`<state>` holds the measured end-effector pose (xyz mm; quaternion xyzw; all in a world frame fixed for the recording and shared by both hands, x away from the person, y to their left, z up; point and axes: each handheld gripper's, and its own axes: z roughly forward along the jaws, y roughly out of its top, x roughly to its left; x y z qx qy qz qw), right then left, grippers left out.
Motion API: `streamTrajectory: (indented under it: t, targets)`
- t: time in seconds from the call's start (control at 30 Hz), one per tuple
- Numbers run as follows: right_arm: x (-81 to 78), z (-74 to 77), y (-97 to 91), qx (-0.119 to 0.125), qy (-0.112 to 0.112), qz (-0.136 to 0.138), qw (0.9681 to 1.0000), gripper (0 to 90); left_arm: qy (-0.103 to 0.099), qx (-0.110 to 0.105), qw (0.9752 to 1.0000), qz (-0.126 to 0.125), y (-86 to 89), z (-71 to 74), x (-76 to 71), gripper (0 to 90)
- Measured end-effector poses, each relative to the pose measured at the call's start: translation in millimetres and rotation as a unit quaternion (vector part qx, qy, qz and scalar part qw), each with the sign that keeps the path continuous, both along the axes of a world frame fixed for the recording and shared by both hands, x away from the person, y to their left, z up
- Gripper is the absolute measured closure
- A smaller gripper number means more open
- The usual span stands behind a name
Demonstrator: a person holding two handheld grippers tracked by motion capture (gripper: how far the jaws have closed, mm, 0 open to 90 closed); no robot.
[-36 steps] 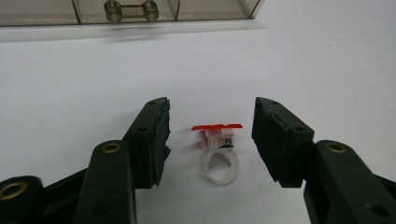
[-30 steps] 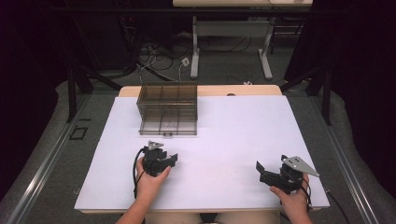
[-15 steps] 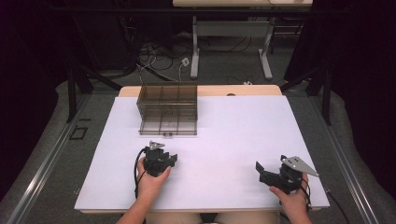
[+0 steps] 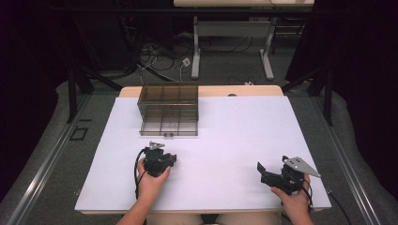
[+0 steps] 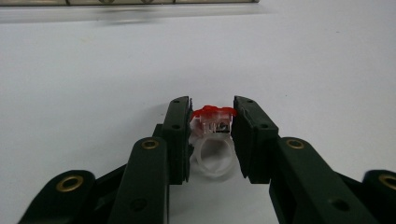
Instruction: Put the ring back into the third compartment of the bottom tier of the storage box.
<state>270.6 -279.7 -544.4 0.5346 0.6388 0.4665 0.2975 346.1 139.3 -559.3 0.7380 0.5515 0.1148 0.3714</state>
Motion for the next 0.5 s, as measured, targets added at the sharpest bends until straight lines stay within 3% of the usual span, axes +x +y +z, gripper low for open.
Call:
streamTrajectory:
  t: [0.5]
  targets:
    - [-0.1,0.6,-0.4,-0.002,0.000,0.000,1.0000,0.0,-0.005,-0.004,1.0000,0.005,1.9,2.4,-0.3,71.2]
